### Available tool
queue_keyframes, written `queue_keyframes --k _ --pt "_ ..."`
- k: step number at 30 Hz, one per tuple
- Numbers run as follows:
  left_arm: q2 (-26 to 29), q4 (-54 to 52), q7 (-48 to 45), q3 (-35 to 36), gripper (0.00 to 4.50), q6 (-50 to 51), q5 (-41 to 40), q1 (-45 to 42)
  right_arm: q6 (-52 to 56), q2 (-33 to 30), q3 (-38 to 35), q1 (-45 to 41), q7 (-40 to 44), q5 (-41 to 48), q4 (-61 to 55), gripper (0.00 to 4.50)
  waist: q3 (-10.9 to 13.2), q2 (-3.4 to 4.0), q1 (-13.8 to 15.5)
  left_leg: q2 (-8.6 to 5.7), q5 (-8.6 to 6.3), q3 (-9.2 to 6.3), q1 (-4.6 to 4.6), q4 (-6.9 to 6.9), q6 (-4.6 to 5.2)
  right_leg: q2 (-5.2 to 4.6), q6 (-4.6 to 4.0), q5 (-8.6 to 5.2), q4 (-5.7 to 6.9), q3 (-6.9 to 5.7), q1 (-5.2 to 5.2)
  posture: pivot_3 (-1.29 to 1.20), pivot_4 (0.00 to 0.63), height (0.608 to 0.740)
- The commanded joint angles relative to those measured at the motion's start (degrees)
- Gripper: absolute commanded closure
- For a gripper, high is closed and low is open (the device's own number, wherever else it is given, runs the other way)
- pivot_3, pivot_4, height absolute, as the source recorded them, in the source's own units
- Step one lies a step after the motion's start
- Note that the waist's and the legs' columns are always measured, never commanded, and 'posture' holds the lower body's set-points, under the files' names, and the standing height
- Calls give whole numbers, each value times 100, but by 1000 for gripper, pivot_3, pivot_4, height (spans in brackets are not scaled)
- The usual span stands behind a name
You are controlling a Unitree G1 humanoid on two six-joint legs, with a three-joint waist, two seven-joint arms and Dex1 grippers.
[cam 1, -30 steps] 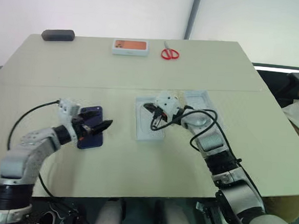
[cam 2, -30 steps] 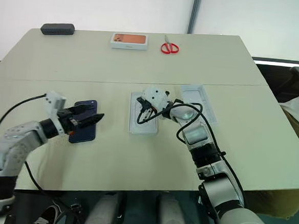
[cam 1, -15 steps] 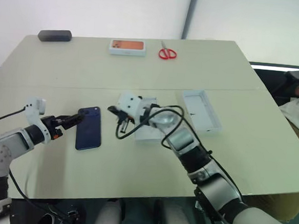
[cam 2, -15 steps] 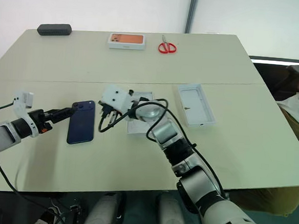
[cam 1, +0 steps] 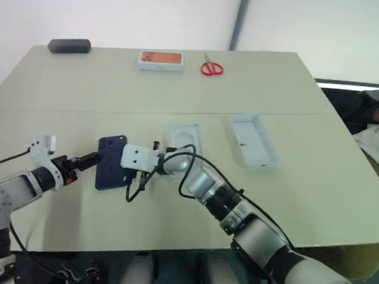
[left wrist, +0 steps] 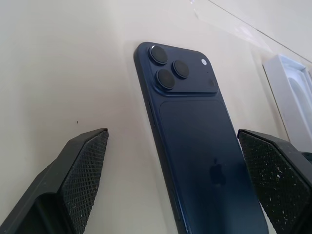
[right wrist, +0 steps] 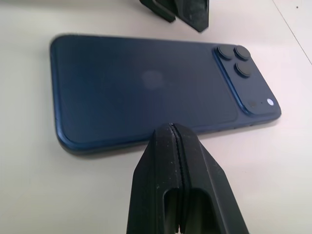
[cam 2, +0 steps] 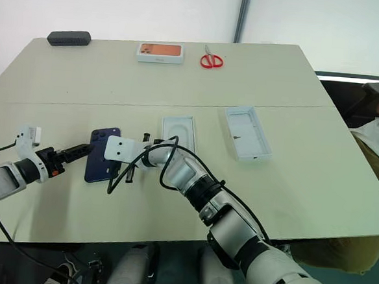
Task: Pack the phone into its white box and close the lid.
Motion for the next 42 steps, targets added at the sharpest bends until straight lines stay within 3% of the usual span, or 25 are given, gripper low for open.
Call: queue_keyframes --k 1,13,30,40,42 --pt "-113 -4 174 -166 0 476 -83 99 -138 6 -99 -256 -81 -81 49 4489 0 0 8 -2 0 0 0 -1 0 -1 0 0 0 0 0 0 150 740" --pt "-455 -190 483 -362 0 725 -34 -50 -166 4 177 -254 15 -498 242 4489 -7 8 24 -16 2 -8 9 1 -4 -5 0 0 -1 -5 16 0 150 740" --pt "-1610 -266 1164 -10 0 1552 -436 -656 -217 140 32 -259 -7 -482 308 4489 -20 29 72 -55 9 -58 14 14 -12 -14 1 -2 -4 -33 47 0 150 740" --pt "-1405 28 1315 527 0 1381 -286 -759 -268 84 -17 -221 -43 -493 340 4489 -20 29 43 -61 16 -67 13 9 -25 -16 3 -3 -3 -39 46 0 150 740" --pt "-1378 41 1322 531 537 1334 -271 -715 -246 93 -39 -218 -23 -469 330 4500 -20 29 30 -61 18 -69 13 6 -29 -16 3 -3 -3 -39 45 0 150 740"
